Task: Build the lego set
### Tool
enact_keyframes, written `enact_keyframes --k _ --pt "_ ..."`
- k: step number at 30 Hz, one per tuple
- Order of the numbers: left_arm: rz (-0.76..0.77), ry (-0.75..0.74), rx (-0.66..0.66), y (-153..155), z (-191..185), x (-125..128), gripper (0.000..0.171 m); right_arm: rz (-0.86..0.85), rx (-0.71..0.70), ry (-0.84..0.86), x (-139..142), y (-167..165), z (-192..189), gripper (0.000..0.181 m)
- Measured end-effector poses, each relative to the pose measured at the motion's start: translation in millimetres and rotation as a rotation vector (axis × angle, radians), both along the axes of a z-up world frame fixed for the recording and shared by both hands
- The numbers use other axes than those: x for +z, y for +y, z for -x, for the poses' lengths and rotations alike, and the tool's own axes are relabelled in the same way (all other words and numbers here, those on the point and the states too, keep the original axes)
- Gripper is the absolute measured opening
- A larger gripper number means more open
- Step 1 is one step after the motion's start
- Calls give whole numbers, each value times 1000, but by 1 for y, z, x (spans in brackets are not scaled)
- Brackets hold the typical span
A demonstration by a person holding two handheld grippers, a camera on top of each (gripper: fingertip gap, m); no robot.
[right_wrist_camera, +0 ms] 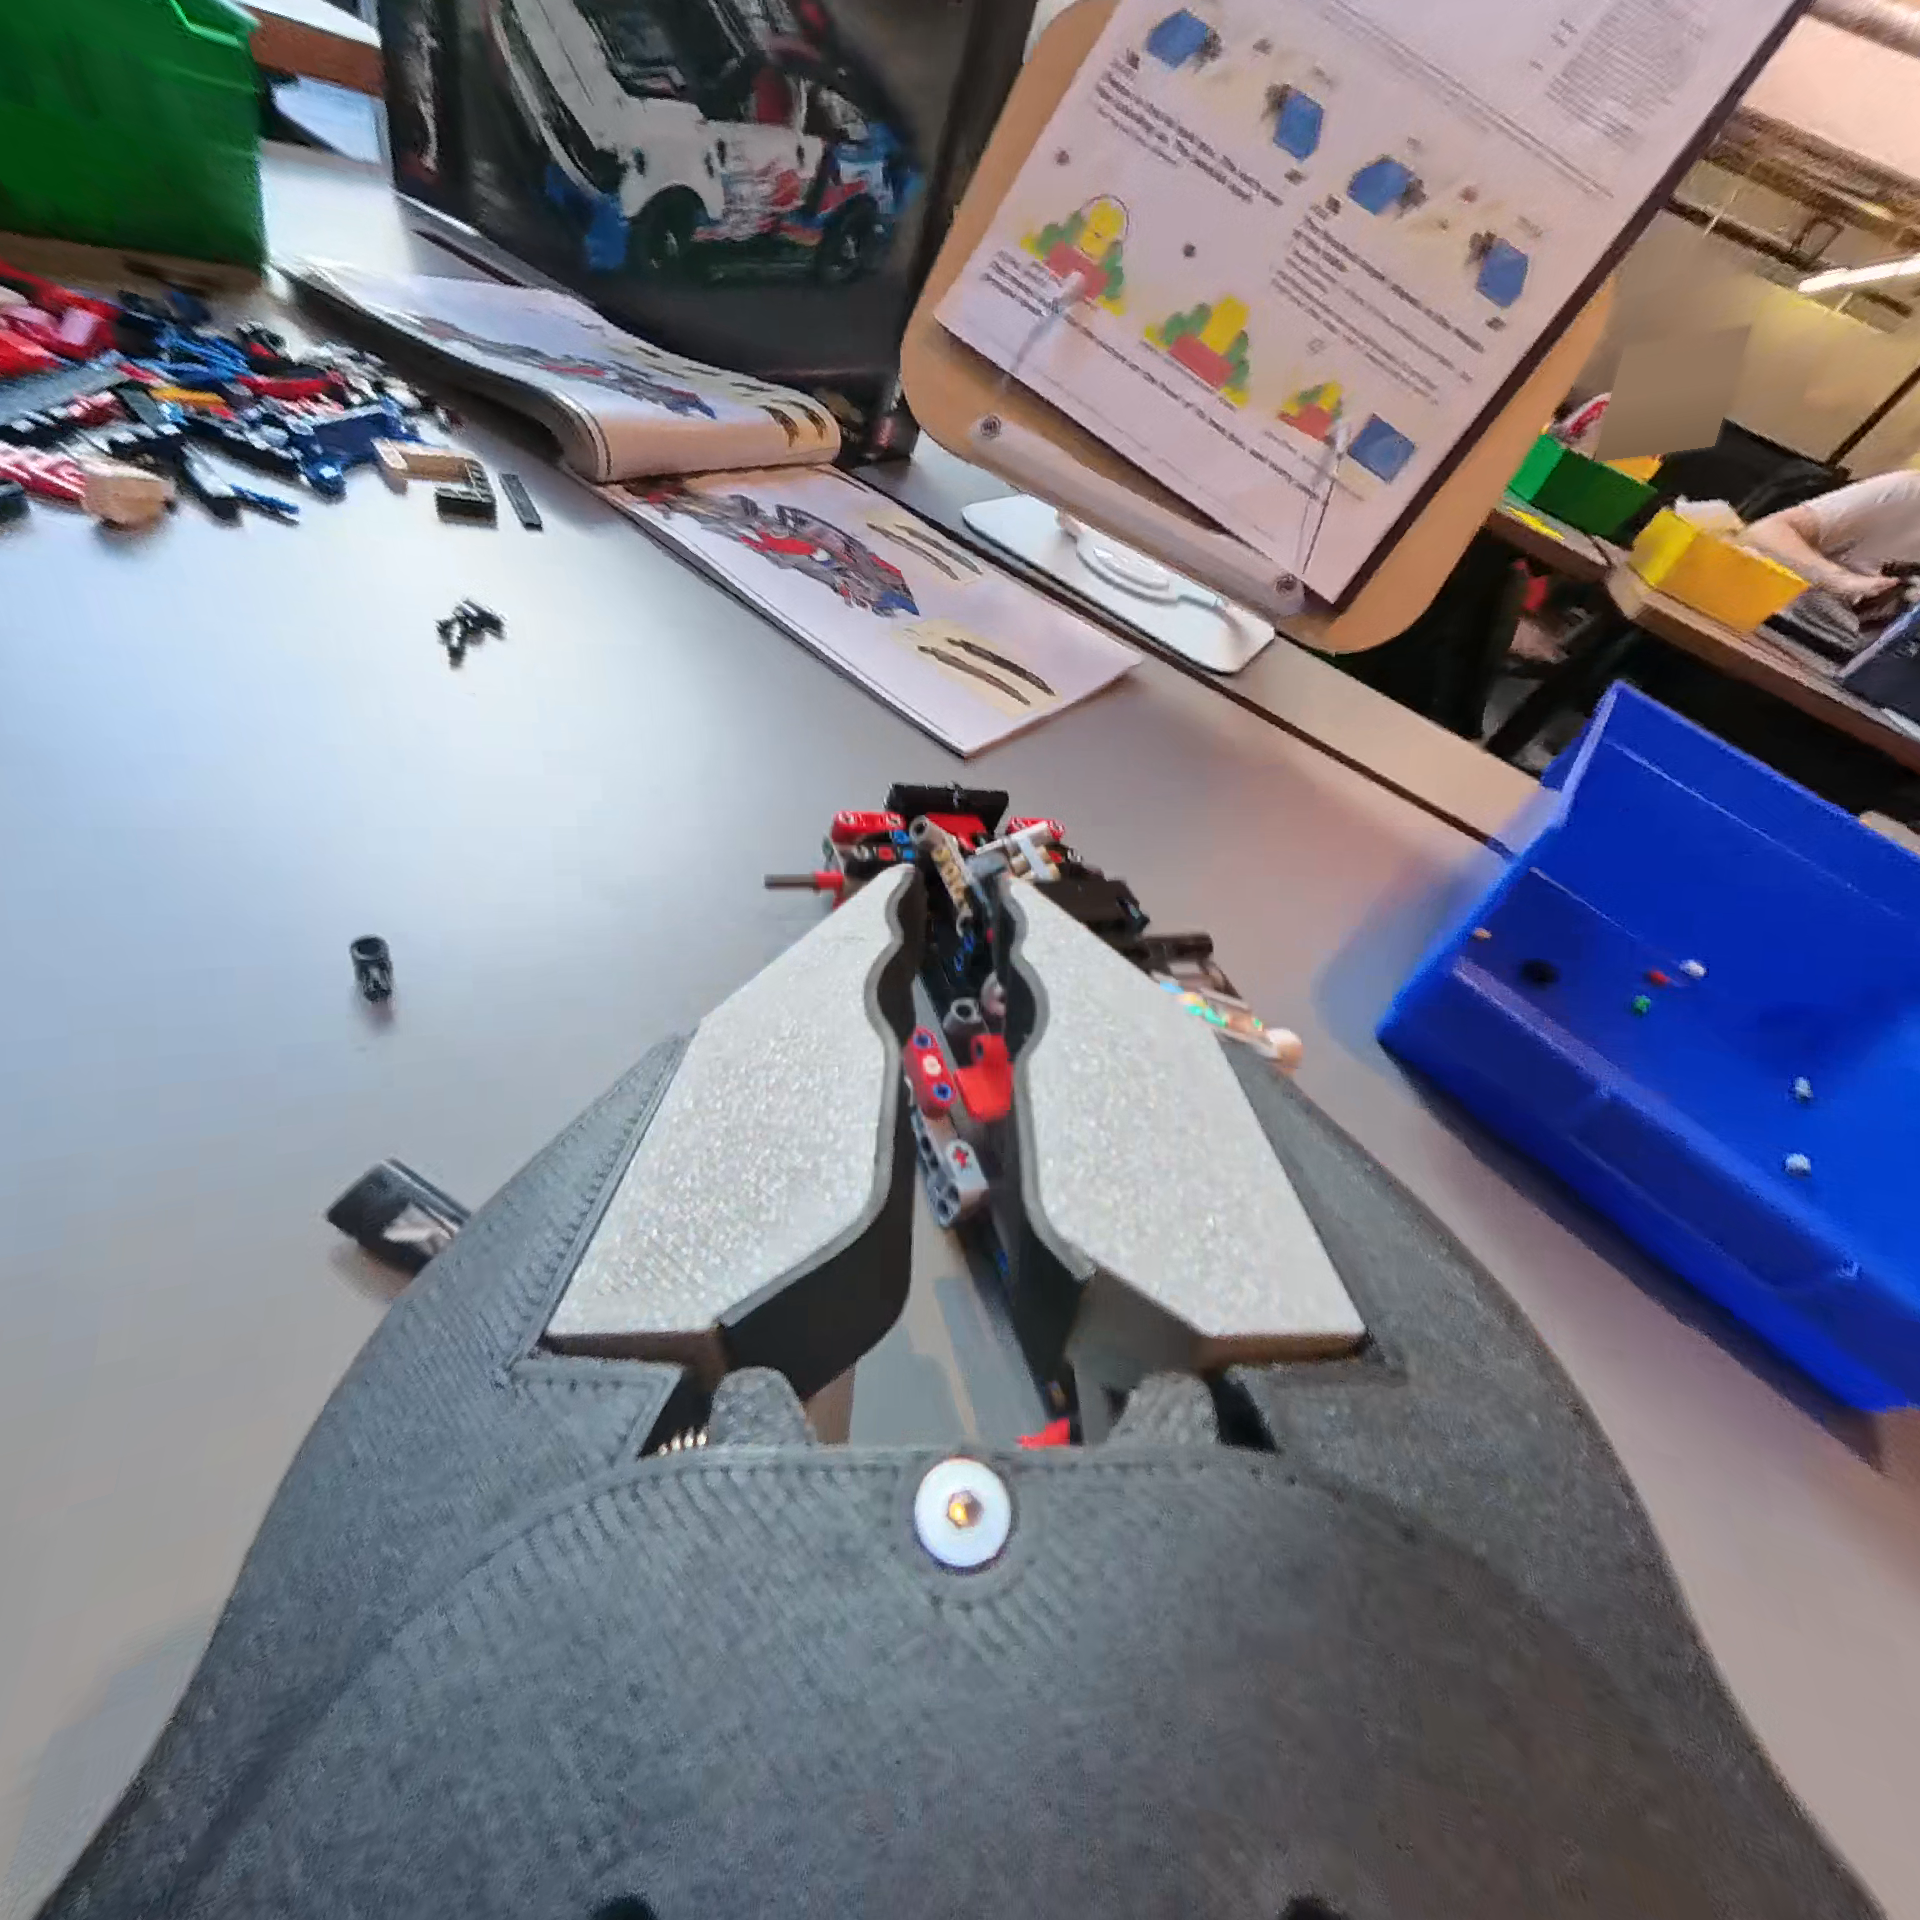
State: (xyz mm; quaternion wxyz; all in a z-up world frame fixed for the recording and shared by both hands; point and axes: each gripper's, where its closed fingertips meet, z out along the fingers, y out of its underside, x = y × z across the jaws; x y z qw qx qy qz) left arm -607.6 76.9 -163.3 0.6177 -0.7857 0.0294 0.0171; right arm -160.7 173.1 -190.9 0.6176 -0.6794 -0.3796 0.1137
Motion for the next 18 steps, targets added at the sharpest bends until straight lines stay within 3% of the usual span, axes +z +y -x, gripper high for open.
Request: enact_keyframes --k 2,5,9,14,18 --pt "65 -13 44 5 15 -10 31 24 -14 -8 -9 3 -5 9" --pt "47 -44 49 12 21 -10 31 -5 -34 -11 -5 7 -8 7" --pt "100 48 191 13 52 -18 30 -61 -50 2 4 7 -11 4" --pt "321 15 -1 43 37 -26 26 -26 -39 17 1 8 -10 4" --pt "551 165 -42 81 43 -60 20 -51 -43 43 7 6 -13 1"
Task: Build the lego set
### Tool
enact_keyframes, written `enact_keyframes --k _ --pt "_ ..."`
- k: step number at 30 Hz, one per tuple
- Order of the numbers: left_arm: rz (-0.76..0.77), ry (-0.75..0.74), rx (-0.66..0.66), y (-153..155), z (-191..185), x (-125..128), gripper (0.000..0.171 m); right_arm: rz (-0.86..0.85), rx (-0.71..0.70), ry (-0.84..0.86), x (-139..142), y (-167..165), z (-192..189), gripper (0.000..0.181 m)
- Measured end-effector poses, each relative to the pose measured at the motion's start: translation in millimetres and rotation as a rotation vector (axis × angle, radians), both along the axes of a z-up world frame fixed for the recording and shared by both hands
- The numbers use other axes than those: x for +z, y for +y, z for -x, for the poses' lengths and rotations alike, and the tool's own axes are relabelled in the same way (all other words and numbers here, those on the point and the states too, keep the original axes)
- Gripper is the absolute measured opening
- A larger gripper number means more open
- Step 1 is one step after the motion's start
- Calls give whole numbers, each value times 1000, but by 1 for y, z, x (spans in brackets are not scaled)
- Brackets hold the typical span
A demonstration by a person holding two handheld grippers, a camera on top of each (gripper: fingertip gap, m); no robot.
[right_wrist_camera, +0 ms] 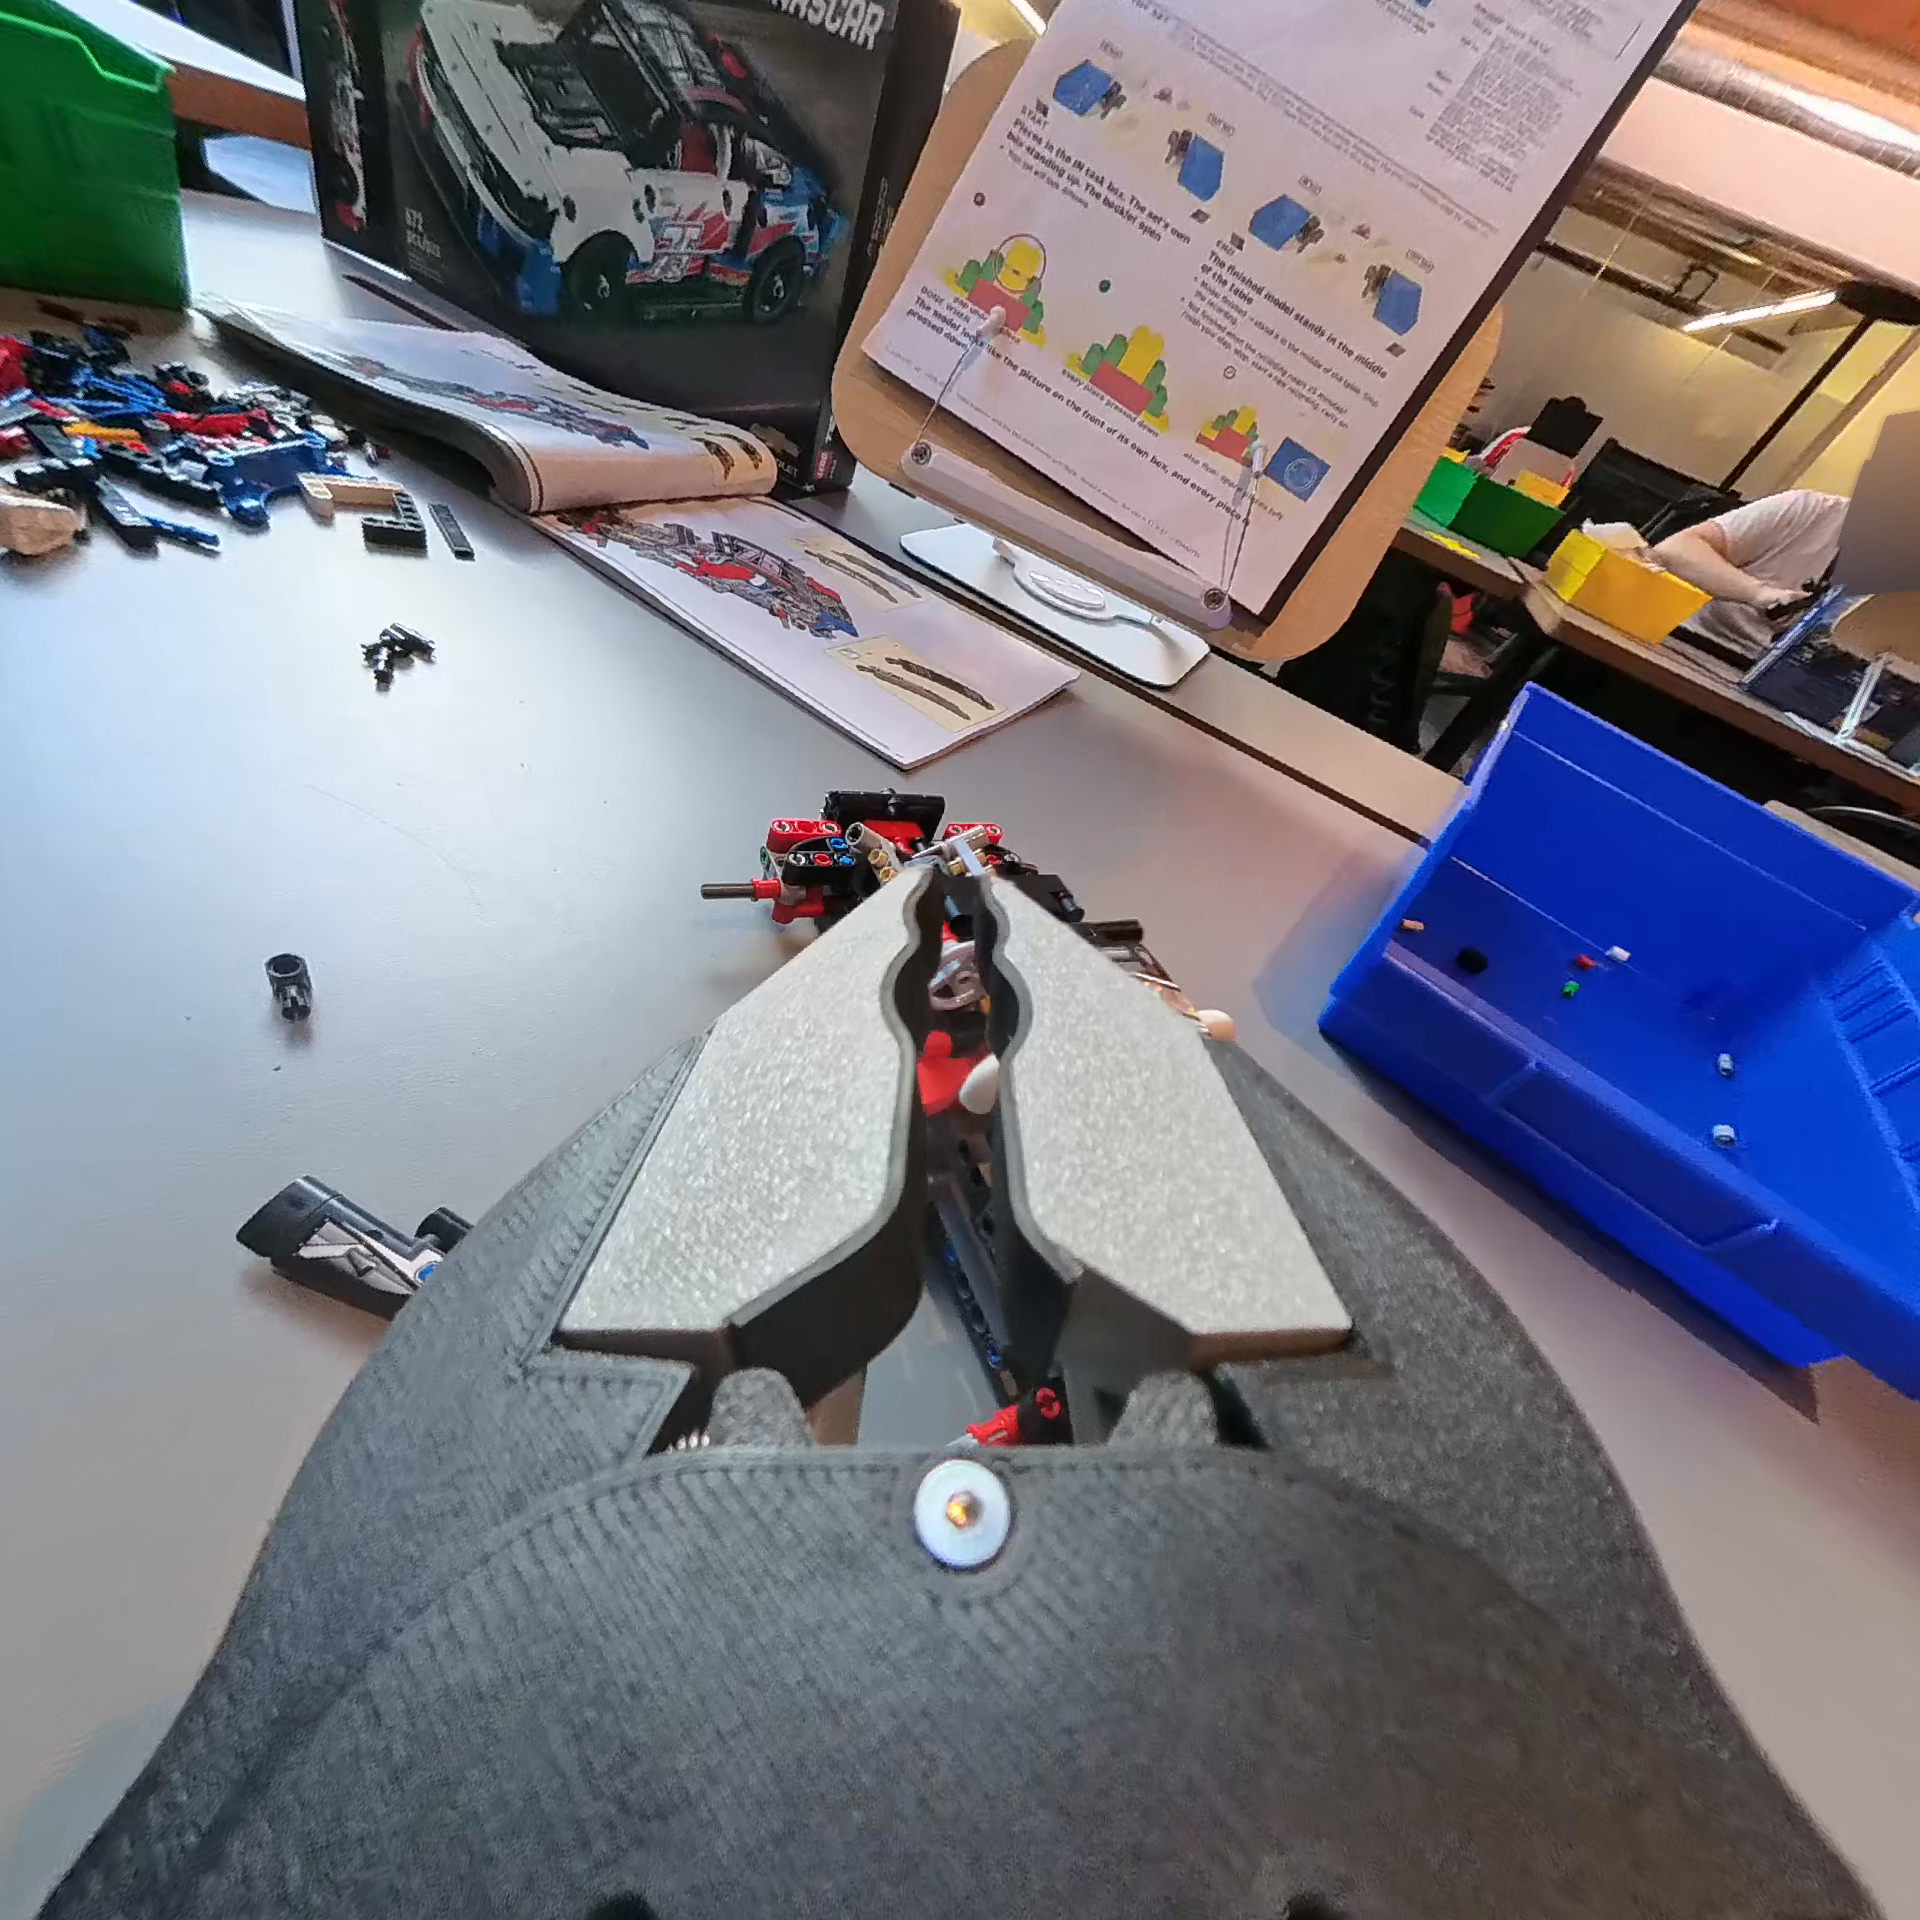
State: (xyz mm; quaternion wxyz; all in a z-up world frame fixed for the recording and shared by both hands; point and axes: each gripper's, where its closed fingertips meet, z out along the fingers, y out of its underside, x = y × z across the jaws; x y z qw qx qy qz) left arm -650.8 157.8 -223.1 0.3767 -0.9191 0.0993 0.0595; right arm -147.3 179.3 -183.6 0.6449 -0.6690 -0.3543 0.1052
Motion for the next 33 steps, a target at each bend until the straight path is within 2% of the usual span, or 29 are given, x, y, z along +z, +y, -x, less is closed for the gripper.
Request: enact_keyframes --k 4,7,11,16,19,26,30,33 --pt "187 9 -13 14 9 -39 13 -22 -4 18 5 -2 -3 0" --pt "231 1 -8 14 16 -48 9 -6 8 31 4 -1 -2 0" --pt "227 1 16 15 21 -48 1 42 29 54 0 1 -2 0" --pt "188 -83 59 9 22 -48 1 61 33 62 -2 3 -2 0" --pt "145 -72 75 7 21 -38 9 70 35 59 -4 3 -1 0" --pt "48 -38 90 -2 28 -17 10 74 33 37 -7 4 1 0" --pt "82 -7 -2 -1 20 -16 9 68 22 21 -8 4 1 0" --pt "161 131 -142 9 16 -11 7 70 23 26 -7 4 1 0"
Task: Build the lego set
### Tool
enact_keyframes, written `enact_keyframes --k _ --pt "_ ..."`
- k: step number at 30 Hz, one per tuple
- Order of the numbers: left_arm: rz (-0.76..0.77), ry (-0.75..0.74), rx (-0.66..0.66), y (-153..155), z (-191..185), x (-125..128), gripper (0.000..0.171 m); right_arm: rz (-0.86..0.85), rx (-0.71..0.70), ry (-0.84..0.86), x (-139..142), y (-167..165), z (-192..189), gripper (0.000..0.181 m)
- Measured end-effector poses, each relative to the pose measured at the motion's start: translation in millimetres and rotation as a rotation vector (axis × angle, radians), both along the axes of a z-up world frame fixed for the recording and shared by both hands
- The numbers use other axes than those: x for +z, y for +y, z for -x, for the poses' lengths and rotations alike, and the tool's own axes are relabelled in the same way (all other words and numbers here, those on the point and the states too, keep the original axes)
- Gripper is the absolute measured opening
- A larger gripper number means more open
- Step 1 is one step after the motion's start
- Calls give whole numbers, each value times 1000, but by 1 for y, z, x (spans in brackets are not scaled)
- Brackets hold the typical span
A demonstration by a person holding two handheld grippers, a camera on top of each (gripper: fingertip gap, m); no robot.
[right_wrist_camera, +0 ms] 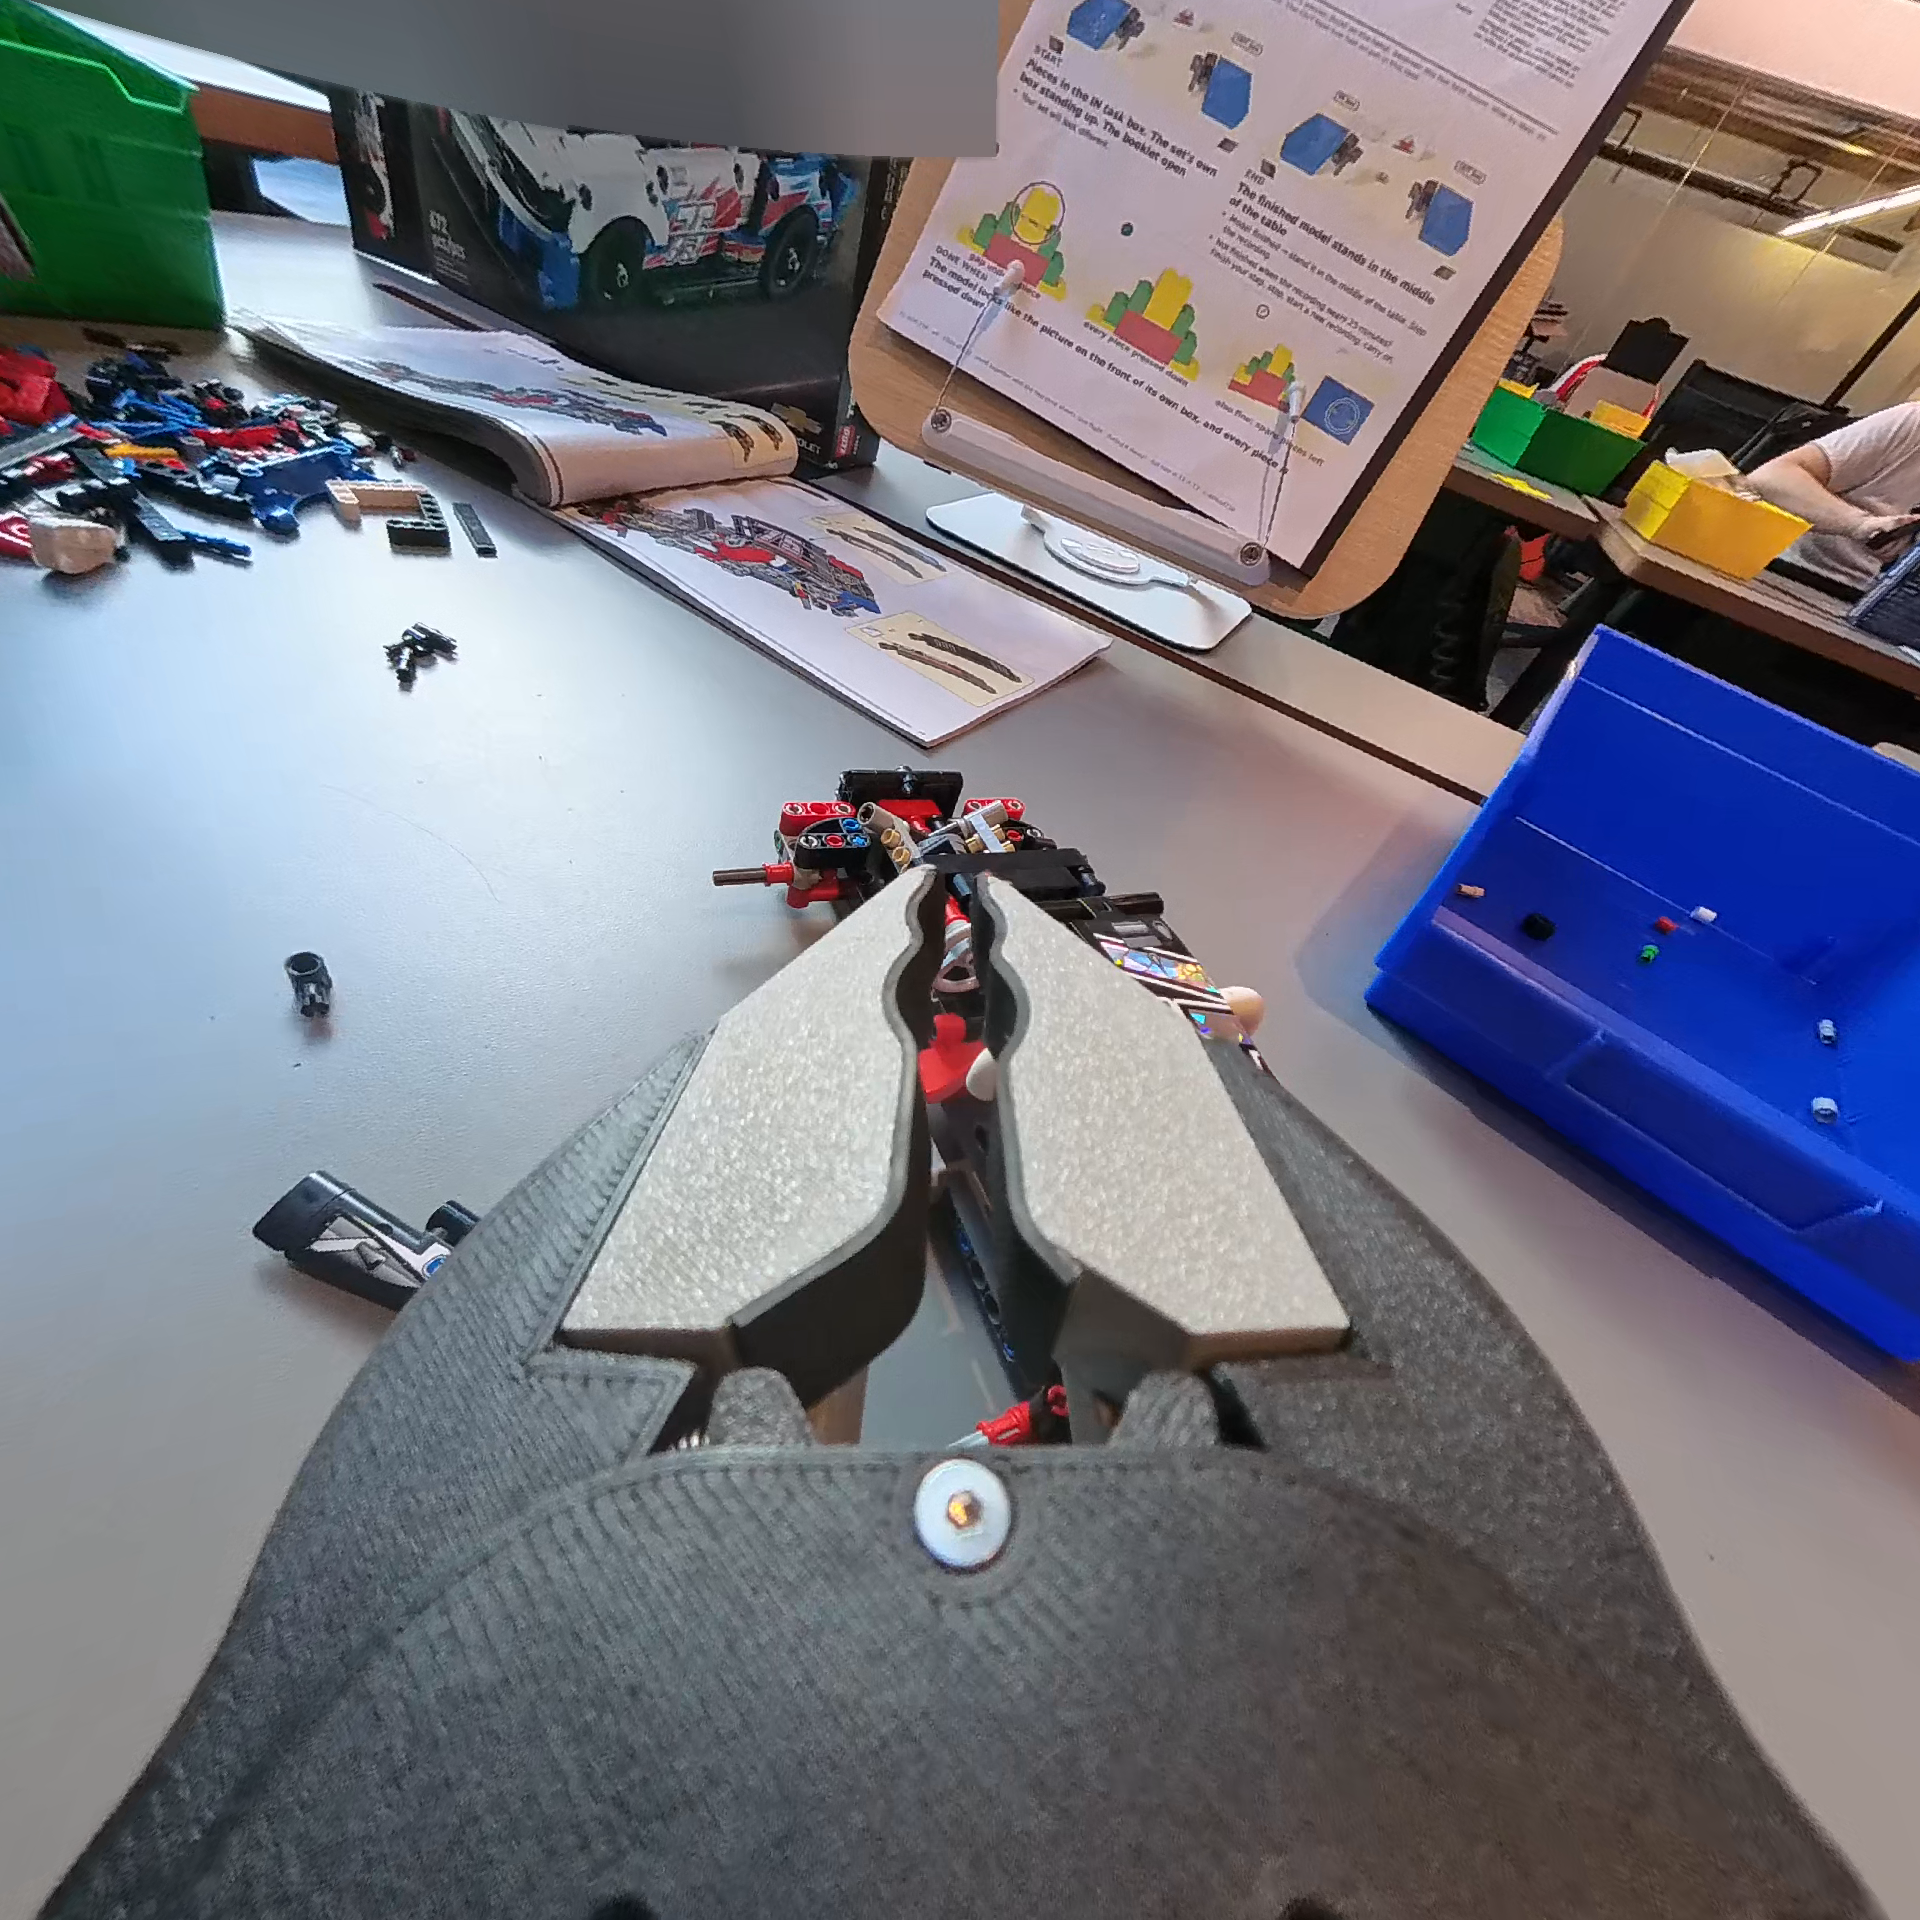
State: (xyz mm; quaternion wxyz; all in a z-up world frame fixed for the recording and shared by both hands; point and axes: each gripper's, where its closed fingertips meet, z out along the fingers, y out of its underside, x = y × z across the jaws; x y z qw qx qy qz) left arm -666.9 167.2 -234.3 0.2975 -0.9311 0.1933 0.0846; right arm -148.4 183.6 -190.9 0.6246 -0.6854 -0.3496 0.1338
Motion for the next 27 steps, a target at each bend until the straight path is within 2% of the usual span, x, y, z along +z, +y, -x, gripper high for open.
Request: enact_keyframes --k 2,4,7,12,17,19,27 --pt "130 67 -93 1 -3 -2 7 -3 -2 0 0 0 0 0" --pt "242 214 -179 5 2 -2 12 -8 -5 -1 1 -1 -1 0" --pt "297 389 -344 22 9 -7 13 -17 3 11 3 -3 -1 0" --pt "479 388 -442 15 11 -27 16 -16 9 56 8 -3 -5 0" --pt "519 355 -479 15 9 -36 15 -4 25 101 11 -3 -7 0" --pt "554 364 -509 11 7 -40 7 -3 28 113 12 -4 -8 0" --pt "577 353 -477 10 10 -40 6 1 44 148 14 -5 -9 0"
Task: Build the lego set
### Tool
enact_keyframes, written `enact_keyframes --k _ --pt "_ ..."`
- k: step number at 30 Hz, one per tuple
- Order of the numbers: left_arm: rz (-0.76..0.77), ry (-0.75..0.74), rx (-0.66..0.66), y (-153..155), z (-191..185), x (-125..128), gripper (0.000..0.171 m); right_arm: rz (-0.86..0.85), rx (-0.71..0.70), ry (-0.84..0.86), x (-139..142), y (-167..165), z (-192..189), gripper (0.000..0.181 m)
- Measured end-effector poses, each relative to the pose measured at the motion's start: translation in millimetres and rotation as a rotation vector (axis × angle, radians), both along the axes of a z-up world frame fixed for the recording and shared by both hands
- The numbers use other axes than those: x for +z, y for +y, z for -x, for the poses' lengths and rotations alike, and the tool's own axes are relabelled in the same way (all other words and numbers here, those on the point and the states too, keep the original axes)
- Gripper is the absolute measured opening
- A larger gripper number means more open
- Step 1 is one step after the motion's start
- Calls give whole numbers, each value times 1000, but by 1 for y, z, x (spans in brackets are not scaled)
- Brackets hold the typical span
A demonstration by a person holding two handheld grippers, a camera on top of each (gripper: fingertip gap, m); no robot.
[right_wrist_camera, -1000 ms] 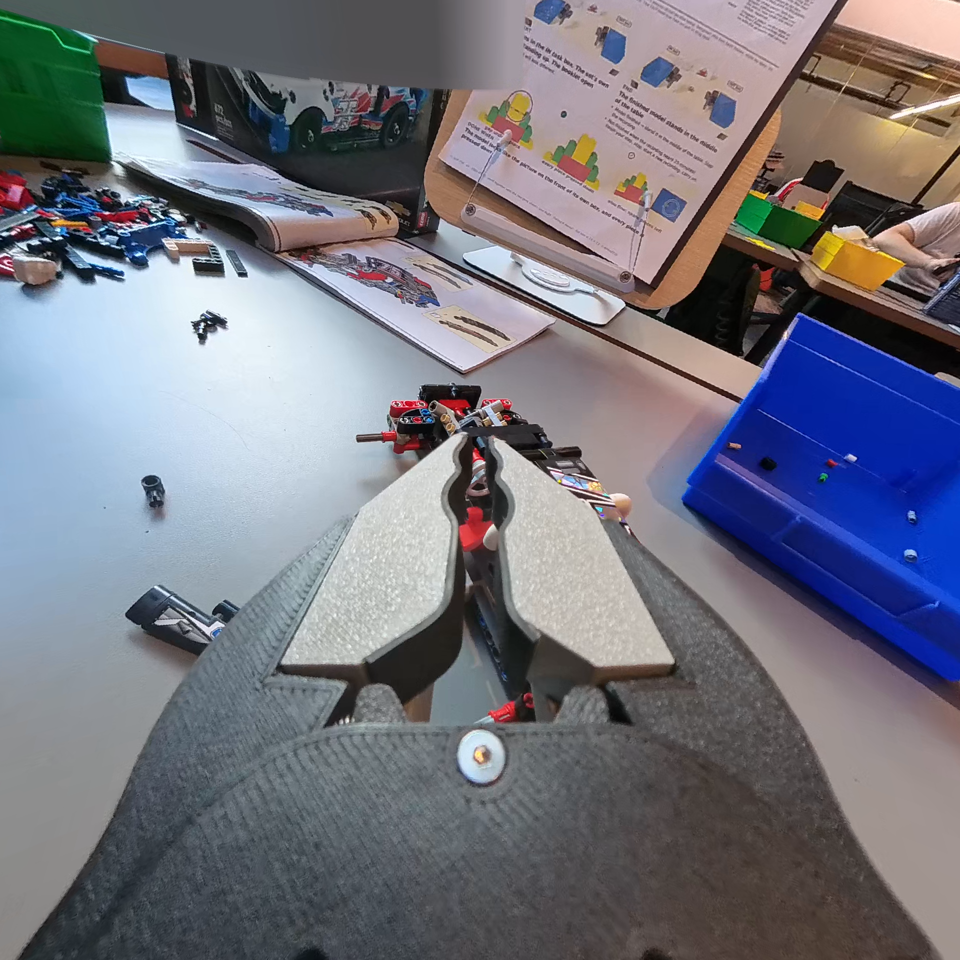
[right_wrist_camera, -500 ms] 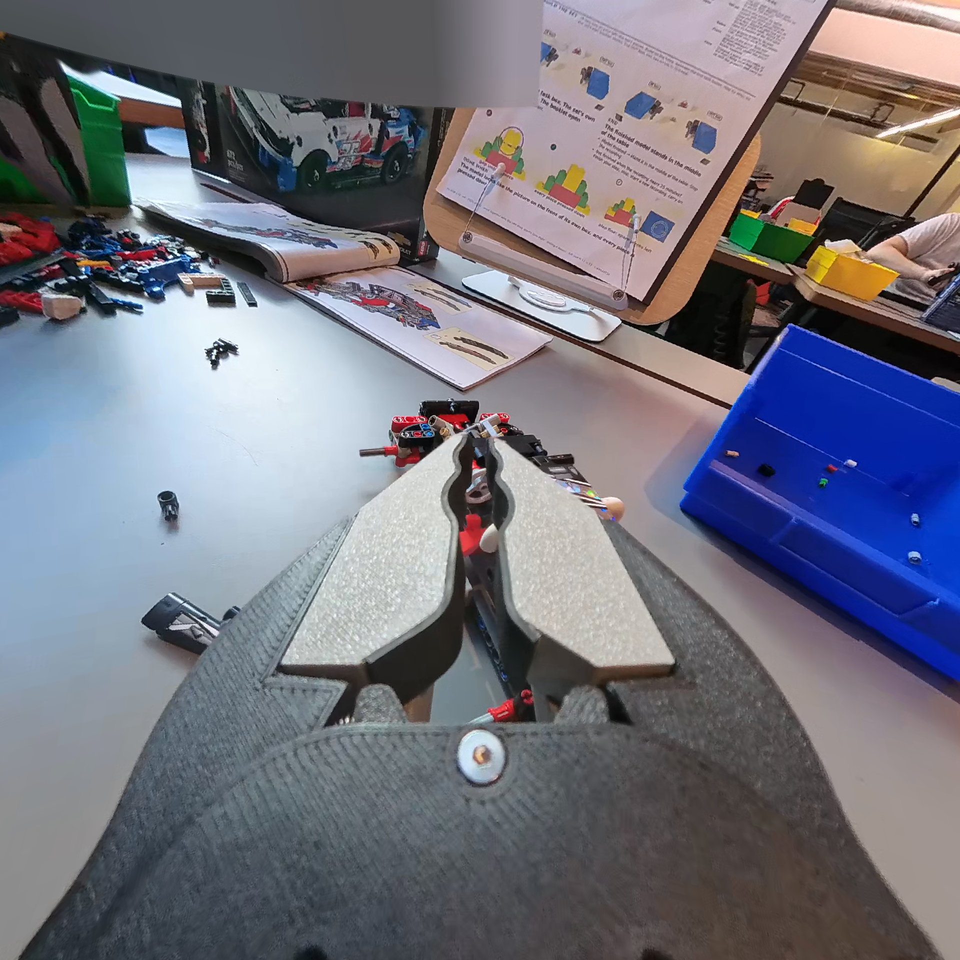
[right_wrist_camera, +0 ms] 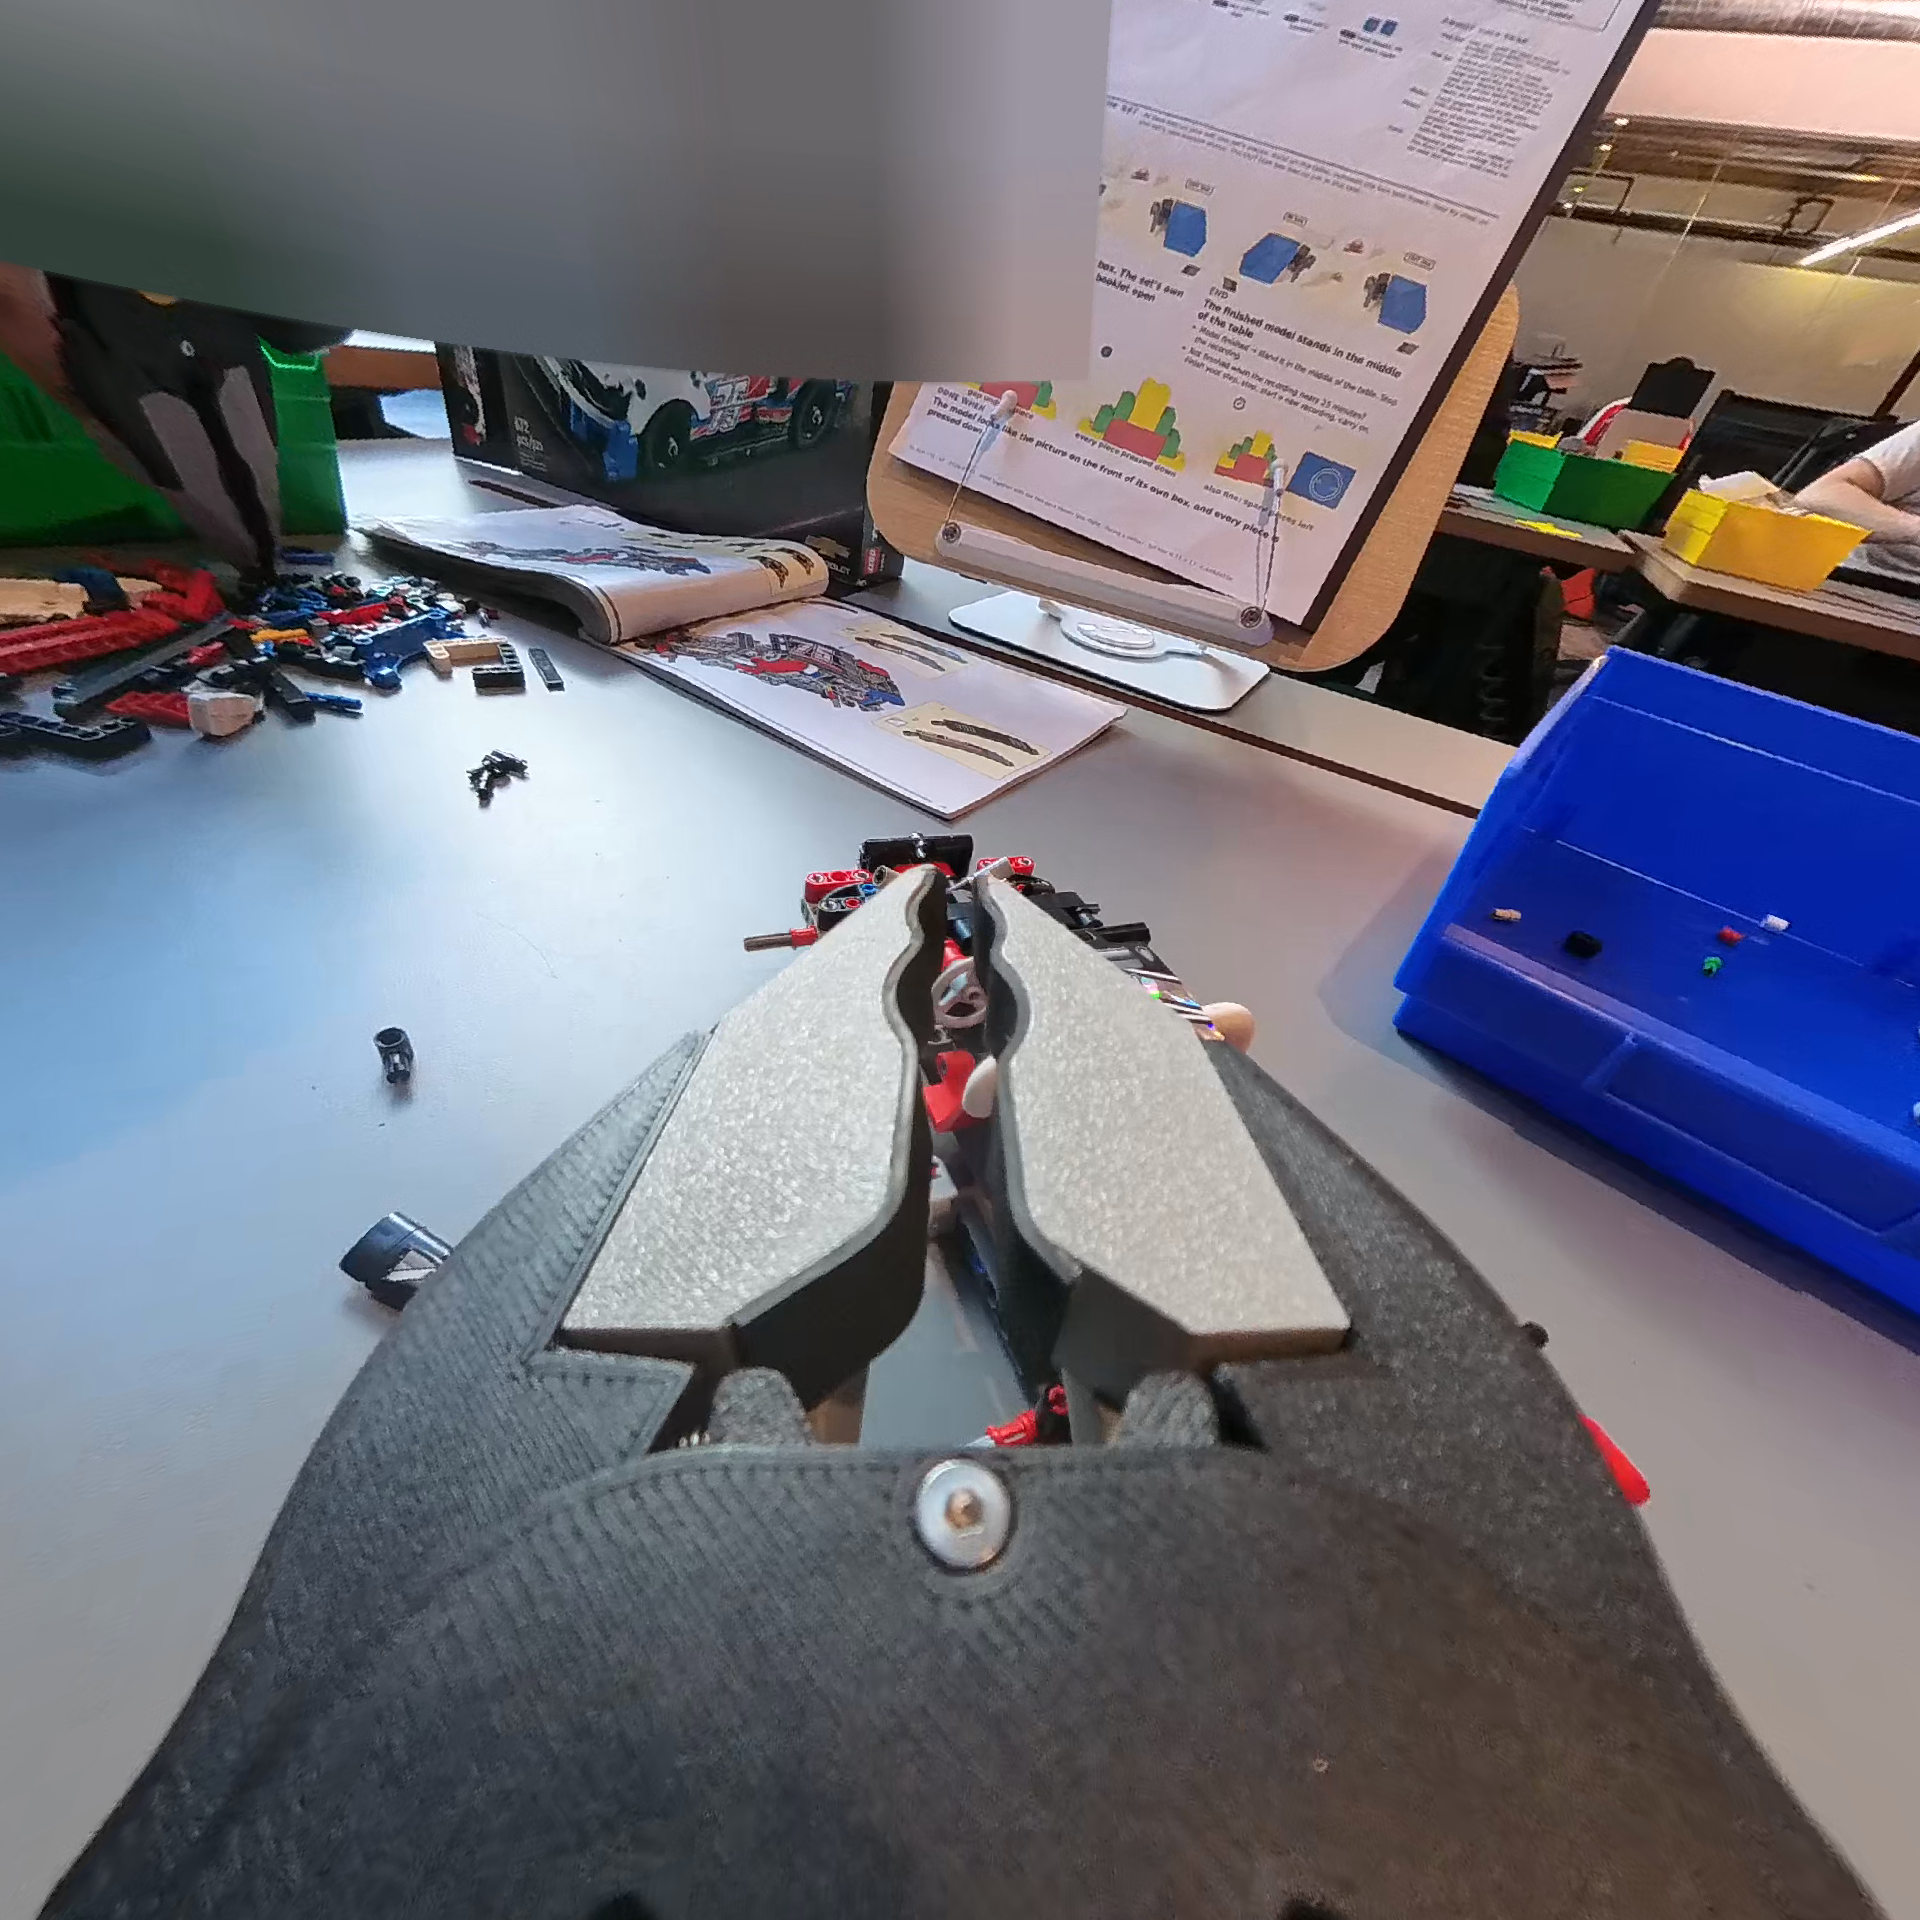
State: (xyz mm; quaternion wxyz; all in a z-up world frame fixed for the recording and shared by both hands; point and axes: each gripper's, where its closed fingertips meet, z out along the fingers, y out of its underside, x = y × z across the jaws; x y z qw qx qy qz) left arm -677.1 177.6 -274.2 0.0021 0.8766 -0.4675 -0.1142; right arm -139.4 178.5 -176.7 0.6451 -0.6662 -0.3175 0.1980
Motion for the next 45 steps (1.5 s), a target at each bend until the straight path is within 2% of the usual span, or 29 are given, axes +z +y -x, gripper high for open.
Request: enact_keyframes --k 7,10,12,15,19,22,24,26,30,32,35,38,40,43,45 --pt "-95 -17 71 -6 -3 27 6 -5 26 20 3 -3 1 0" --pt "-146 -103 137 -5 -16 38 6 -26 42 28 6 -7 3 0" --pt "-170 -228 156 -3 -47 44 6 -42 49 34 9 -9 3 0" --pt "-169 -447 100 0 -130 54 5 -67 55 41 13 -13 3 0" --pt "-113 -542 -88 -4 -224 46 5 -109 62 50 19 -19 2 0" --pt "-48 -517 -162 -8 -246 21 16 -139 72 56 24 -24 3 0" --pt "-19 -495 -175 -10 -247 6 22 -155 76 57 26 -27 3 0" --pt "-9 -486 -163 -13 -246 4 25 -173 76 60 29 -29 3 0" --pt "-81 -474 -113 -12 -233 24 26 -134 129 108 38 -35 10 1" --pt "-174 -394 -55 -4 -203 37 27 -67 198 117 49 -37 26 12" --pt "-366 -216 51 24 -138 58 34 15 287 108 72 -31 59 26" --pt "-445 -156 139 44 -98 68 45 105 389 38 87 -15 113 43" --pt "-469 -124 237 45 -78 72 45 121 433 -79 84 4 160 46" --pt "-521 -172 386 26 -68 81 47 139 474 -271 60 39 242 55" --pt "-587 -229 417 8 -70 87 47 116 498 -398 38 61 299 55"
